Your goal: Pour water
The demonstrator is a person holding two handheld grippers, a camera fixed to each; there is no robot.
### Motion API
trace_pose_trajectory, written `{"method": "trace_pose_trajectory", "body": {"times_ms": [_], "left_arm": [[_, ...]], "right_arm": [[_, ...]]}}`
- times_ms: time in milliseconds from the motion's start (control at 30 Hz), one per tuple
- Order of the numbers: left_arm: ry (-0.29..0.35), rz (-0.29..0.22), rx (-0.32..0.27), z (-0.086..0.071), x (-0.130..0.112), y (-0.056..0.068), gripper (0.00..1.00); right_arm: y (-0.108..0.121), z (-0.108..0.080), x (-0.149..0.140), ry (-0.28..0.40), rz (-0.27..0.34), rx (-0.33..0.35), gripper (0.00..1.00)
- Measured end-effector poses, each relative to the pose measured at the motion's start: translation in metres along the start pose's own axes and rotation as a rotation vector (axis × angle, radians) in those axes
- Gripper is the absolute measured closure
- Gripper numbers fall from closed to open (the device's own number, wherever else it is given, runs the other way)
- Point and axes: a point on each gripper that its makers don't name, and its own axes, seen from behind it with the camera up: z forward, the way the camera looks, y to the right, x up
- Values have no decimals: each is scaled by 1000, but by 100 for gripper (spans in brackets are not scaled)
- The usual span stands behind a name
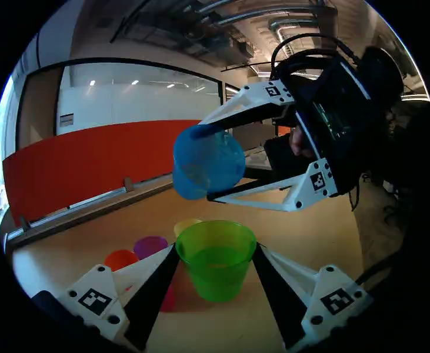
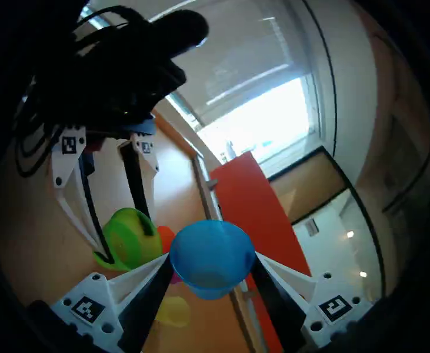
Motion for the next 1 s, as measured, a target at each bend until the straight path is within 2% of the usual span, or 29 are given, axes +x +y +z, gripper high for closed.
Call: {"method": "trace_pose_trajectory", "body": {"times_ms": [233,500,600,1000], "left_arm": [[-1,5,14,-7,1,-6,13],[4,2,34,-14,3,-15,13],[3,0,40,-16,4,-18,13],[-18,-6,91,-29,-6,-40,12]], "right_arm": [[3,-3,-10,-3,293,-8,9],[-8,-5,-20,7,589,40,9],[-12,-5,-24,2,660,55,9],[-22,-8,-63,-72,773,65,9]]}}
